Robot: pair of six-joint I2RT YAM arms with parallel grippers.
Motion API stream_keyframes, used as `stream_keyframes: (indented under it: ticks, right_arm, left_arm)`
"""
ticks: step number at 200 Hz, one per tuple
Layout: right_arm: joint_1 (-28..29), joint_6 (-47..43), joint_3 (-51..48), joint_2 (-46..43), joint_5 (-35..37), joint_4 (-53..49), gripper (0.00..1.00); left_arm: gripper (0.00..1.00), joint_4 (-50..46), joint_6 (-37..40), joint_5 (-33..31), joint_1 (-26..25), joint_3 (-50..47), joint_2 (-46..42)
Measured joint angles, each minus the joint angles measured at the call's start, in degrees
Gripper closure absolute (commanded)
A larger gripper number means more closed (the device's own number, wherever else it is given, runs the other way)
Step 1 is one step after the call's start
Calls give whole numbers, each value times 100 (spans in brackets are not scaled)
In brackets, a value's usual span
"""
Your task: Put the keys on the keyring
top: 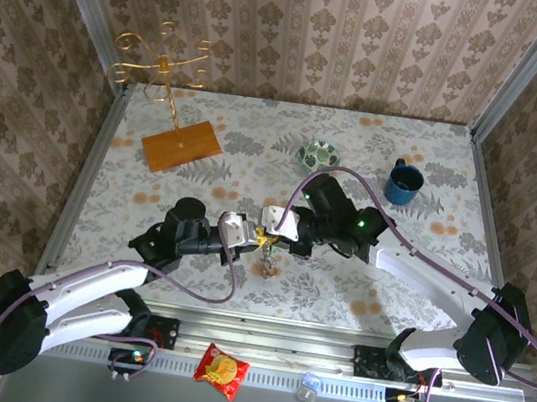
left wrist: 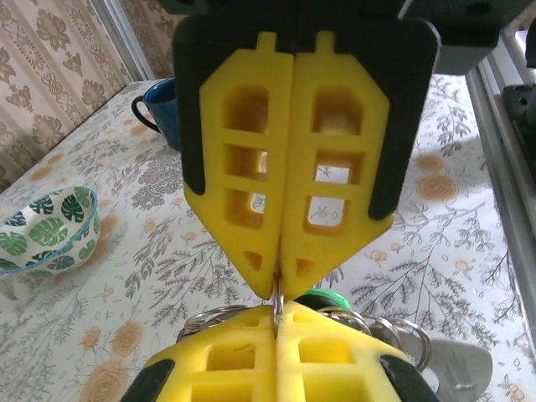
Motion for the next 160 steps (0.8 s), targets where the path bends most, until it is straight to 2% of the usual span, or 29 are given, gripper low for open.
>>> stream_keyframes:
  ticks: [17,47,81,160]
  right_arm:
    - [-166,291,-352,-192,-356,424,70]
    - [-535,922,-1003,-529,-911,1152,67]
    - [-595,1419,-1438,-549,-1169,1886,68]
    - [-756,1878,-1805,-695,-1410,2782,71]
  left_arm:
    - [100,15,-2,9,0,2,-2]
    - [100,310,-179,31,2,-48,-2]
    - [100,920,-452,87,2,-295,0]
    - [100,1231,-525,162,7,-391,0]
